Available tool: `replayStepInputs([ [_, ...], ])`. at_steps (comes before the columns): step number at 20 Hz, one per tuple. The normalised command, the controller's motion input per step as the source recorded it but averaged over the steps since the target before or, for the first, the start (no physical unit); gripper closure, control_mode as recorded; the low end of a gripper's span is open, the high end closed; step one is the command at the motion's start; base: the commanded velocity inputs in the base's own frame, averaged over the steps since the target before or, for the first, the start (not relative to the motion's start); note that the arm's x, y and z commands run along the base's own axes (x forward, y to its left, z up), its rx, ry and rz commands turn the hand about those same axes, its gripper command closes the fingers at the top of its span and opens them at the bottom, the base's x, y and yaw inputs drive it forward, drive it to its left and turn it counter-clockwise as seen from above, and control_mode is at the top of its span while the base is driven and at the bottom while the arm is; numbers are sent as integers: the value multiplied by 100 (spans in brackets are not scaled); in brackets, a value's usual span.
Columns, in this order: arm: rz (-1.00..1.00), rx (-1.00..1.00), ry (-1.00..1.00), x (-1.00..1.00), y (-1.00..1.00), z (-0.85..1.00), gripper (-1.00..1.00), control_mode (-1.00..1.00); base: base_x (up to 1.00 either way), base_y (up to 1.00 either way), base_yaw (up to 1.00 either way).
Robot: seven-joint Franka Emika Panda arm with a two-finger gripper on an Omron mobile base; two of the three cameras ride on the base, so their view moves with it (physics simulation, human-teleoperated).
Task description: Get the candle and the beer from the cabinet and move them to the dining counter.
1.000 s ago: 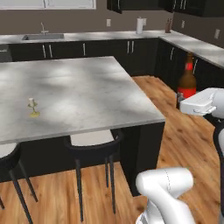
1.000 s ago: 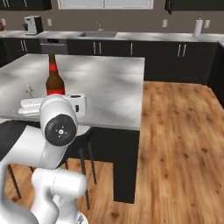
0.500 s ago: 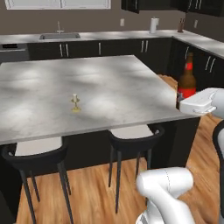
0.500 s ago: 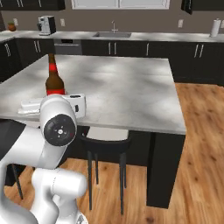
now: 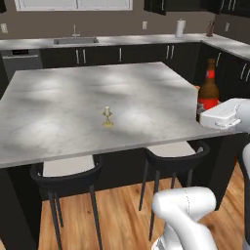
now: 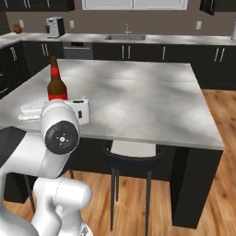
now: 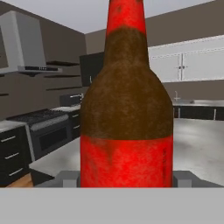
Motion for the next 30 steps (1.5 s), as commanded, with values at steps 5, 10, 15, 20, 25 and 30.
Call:
replayStepInputs([
  [5, 0, 0, 0, 0, 0, 0, 100, 100, 53, 33, -1],
  [10, 0, 0, 0, 0, 0, 0, 100, 100, 49, 20, 0],
  [15, 0, 0, 0, 0, 0, 0, 100, 100, 48, 19, 0],
  [20, 0, 0, 0, 0, 0, 0, 100, 100, 36, 30, 0],
  [25, 0, 0, 0, 0, 0, 0, 100, 100, 39, 28, 0],
  [30, 0, 0, 0, 0, 0, 0, 100, 100, 47, 23, -3],
])
